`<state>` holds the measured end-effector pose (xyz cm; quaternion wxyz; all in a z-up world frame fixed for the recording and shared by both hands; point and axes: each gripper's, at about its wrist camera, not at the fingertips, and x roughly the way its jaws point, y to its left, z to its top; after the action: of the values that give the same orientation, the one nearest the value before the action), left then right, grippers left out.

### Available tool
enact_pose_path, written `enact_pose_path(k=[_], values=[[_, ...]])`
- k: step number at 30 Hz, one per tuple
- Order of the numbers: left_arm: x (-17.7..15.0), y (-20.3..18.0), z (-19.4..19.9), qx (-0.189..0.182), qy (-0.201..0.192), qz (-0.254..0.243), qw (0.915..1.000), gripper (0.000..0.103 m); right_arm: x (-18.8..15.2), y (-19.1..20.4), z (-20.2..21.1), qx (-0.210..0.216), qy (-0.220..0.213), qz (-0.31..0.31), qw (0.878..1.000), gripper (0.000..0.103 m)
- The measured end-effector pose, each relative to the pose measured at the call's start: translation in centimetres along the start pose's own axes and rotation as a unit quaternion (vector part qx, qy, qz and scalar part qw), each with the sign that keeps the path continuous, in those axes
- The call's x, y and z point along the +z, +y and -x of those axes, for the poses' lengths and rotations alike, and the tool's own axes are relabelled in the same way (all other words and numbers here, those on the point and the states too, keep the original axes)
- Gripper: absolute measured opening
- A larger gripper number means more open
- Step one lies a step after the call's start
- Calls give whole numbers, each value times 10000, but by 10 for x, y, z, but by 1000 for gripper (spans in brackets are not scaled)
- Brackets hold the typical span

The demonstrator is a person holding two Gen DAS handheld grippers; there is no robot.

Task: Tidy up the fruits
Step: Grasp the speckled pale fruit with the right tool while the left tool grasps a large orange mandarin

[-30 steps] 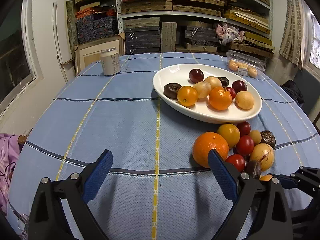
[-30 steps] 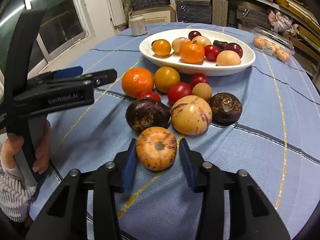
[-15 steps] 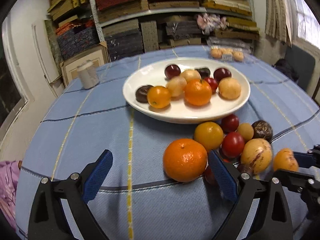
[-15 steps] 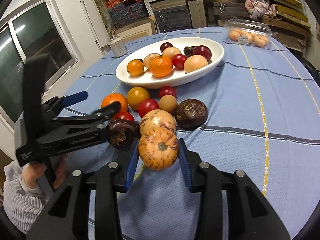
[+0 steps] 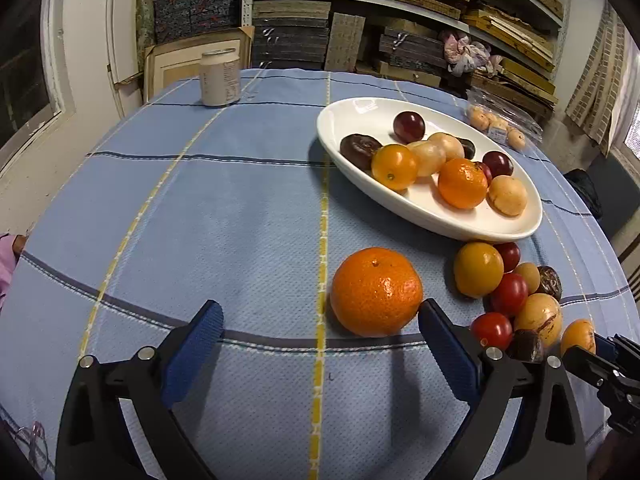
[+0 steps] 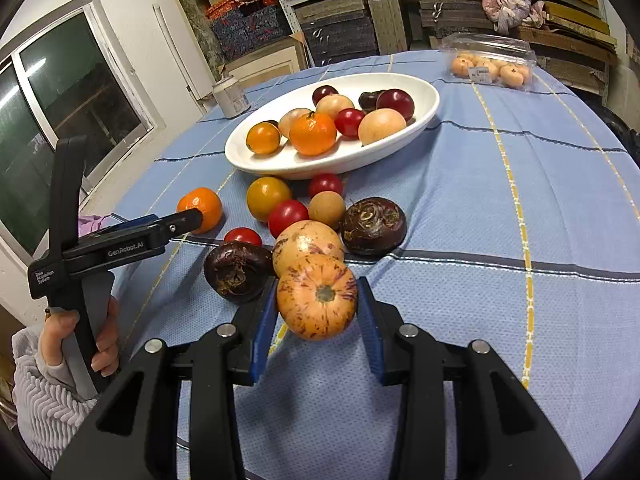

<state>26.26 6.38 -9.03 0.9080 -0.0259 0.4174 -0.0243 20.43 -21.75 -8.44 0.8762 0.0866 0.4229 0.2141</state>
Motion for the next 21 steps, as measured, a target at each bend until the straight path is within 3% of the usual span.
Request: enact_pose_path(k=[4, 6, 7, 21], values=[[3, -14, -1, -97, -96, -277, 9995, 77, 0, 0, 0, -11, 0, 1, 10000, 38], [2, -24, -6, -156, -42, -467, 9988, 55, 0, 0, 0, -17, -2, -18, 10000, 39], [0, -30, -8, -136, 19, -609, 9981, 49, 0, 0, 0, -17, -6, -26, 10000, 38], [-1, -35, -14, -93, 49, -710, 9974, 48, -3, 7, -9, -139, 172, 186, 9996, 38]])
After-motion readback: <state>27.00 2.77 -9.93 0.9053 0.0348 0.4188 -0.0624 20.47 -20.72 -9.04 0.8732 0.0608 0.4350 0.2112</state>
